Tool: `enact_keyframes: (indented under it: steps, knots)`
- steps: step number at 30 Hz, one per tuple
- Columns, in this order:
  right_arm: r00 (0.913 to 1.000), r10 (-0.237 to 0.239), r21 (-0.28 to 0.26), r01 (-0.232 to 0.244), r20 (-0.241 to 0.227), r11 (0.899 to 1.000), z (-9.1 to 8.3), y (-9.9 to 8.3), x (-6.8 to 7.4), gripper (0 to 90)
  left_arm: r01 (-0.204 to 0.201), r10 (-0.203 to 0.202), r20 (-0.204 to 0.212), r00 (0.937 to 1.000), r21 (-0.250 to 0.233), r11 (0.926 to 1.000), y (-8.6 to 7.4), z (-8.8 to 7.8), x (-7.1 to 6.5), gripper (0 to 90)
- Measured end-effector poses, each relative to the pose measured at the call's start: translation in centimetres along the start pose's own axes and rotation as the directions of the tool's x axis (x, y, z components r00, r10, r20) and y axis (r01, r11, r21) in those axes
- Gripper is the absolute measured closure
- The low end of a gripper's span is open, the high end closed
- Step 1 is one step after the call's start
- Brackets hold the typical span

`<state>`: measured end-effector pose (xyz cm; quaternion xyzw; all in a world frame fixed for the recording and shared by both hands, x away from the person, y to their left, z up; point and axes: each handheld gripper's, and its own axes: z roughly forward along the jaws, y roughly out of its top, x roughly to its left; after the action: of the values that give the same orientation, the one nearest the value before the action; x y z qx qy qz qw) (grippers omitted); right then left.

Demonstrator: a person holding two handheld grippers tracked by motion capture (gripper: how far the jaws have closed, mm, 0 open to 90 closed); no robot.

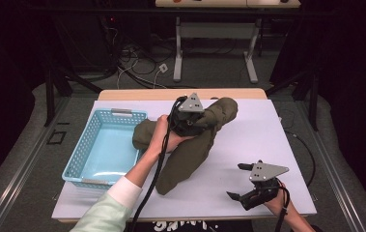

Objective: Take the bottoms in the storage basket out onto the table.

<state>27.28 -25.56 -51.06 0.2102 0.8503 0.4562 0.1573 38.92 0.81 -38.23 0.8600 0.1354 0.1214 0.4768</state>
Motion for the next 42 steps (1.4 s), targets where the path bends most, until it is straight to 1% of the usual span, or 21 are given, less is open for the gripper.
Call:
enact_keyframes:
  steps: [3,5,9,11,14,18,19,20,21,23,26,30,32,36,39,42]
  knots:
    - [1.0,0.001,0.0,-0.001,-0.001,1.0,0.0,0.0,0.0,2.7,0.022,-0.022,0.01,0.9997,0.012,0.9997,-0.6,0.7,0.2,71.8]
    - [1.0,0.0,0.0,0.0,-0.001,1.0,0.0,0.0,0.0,2.7,0.025,-0.025,0.012,0.9996,0.018,0.9995,-0.8,1.2,0.1,71.7]
    - [1.0,0.0,0.001,0.0,-0.001,1.0,0.0,0.0,0.0,2.8,0.02,-0.02,0.029,0.9994,0.01,0.9998,-0.6,1.9,-0.3,71.8]
    - [1.0,0.0,0.001,0.0,-0.001,1.0,0.0,0.0,0.0,2.8,0.009,-0.009,0.032,0.9994,0.005,0.9999,-0.3,2.0,-0.6,71.8]
    - [1.0,-0.002,0.0,0.002,-0.001,1.0,0.0,0.0,0.0,2.8,0.004,-0.004,0.041,0.9992,-0.01,0.9999,0.3,1.9,-0.7,71.8]
    - [1.0,-0.002,-0.001,0.002,-0.002,1.0,0.0,0.0,0.0,2.8,0.009,-0.006,0.057,0.9983,-0.043,0.999,1.1,1.5,-0.9,71.8]
    - [1.0,-0.002,0.0,0.002,-0.002,1.0,0.0,0.0,0.0,2.8,0.011,-0.007,0.065,0.9979,-0.055,0.9985,1.2,1.4,-0.9,71.7]
    - [1.0,-0.003,0.0,0.003,-0.002,1.0,0.0,0.0,0.0,2.8,0.024,-0.018,0.078,0.9968,-0.071,0.9972,1.3,1.3,-0.9,71.8]
    - [1.0,-0.003,-0.001,0.003,-0.002,1.0,0.0,0.0,0.0,2.8,0.026,-0.02,0.08,0.9966,-0.079,0.9965,1.4,1.2,-0.8,71.7]
    - [1.0,-0.003,-0.001,0.003,-0.002,1.0,-0.1,0.0,0.0,2.8,0.032,-0.025,0.079,0.9965,-0.093,0.9952,1.6,1.2,-0.8,71.8]
    - [1.0,-0.003,-0.001,0.003,-0.002,1.0,-0.1,0.0,-0.1,2.8,0.024,-0.017,0.073,0.9972,-0.096,0.9951,1.9,1.3,-0.9,71.7]
    - [1.0,-0.004,0.0,0.004,-0.002,1.0,-0.1,0.0,-0.1,2.8,0.026,-0.018,0.073,0.9972,-0.109,0.9937,2.5,1.5,-0.9,71.7]
    - [1.0,-0.002,0.0,0.002,0.0,1.0,-0.1,0.0,-0.1,2.8,0.025,-0.016,0.074,0.9971,-0.121,0.9923,2.9,1.5,-0.9,71.7]
    - [1.0,0.0,-0.001,0.0,0.002,1.0,-0.2,0.0,-0.1,2.8,0.019,-0.01,0.062,0.998,-0.14,0.99,3.8,1.4,-0.8,71.7]
    - [1.0,0.002,-0.004,-0.002,0.003,1.0,-0.2,-0.1,-0.1,2.8,0.03,-0.021,0.061,0.9979,-0.162,0.9863,4.2,1.3,-0.7,71.7]
    - [1.0,0.001,-0.004,-0.001,0.006,1.0,-0.3,0.0,-0.1,2.8,0.032,-0.022,0.062,0.9978,-0.173,0.9844,4.4,1.3,-0.6,71.7]
